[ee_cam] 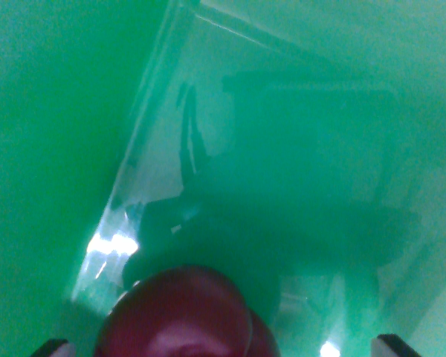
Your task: Pick fruit
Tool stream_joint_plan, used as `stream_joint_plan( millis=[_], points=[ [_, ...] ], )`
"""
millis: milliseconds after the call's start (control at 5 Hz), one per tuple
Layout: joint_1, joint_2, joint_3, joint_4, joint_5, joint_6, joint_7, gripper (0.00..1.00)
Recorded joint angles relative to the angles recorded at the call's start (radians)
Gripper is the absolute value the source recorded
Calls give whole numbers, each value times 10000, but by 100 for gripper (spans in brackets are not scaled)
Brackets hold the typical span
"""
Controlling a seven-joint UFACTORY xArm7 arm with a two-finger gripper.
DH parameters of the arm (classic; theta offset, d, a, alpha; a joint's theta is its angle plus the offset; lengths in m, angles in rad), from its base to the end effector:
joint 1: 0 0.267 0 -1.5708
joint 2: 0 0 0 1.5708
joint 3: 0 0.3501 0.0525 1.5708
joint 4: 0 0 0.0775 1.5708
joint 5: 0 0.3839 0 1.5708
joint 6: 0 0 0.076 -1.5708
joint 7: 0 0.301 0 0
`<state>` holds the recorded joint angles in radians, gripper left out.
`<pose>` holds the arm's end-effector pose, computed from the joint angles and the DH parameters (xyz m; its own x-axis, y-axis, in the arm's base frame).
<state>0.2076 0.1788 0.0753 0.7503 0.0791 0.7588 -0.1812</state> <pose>0.3856 0.1277 0.0120 0.9032 0.3921 -0.1745 0.3821 -0.9198 -0.0890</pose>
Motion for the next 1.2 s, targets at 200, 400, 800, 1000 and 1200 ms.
stream_joint_plan(
  millis=[200, 400, 800, 1000, 1200],
  points=[
    [0, 0, 0, 0, 0, 0, 0, 0],
    [0, 0, 0, 0, 0, 0, 0, 0],
    [0, 0, 0, 0, 0, 0, 0, 100],
    [0, 0, 0, 0, 0, 0, 0, 100],
    [0, -2, 0, 3, 0, 5, 0, 100]
  ],
)
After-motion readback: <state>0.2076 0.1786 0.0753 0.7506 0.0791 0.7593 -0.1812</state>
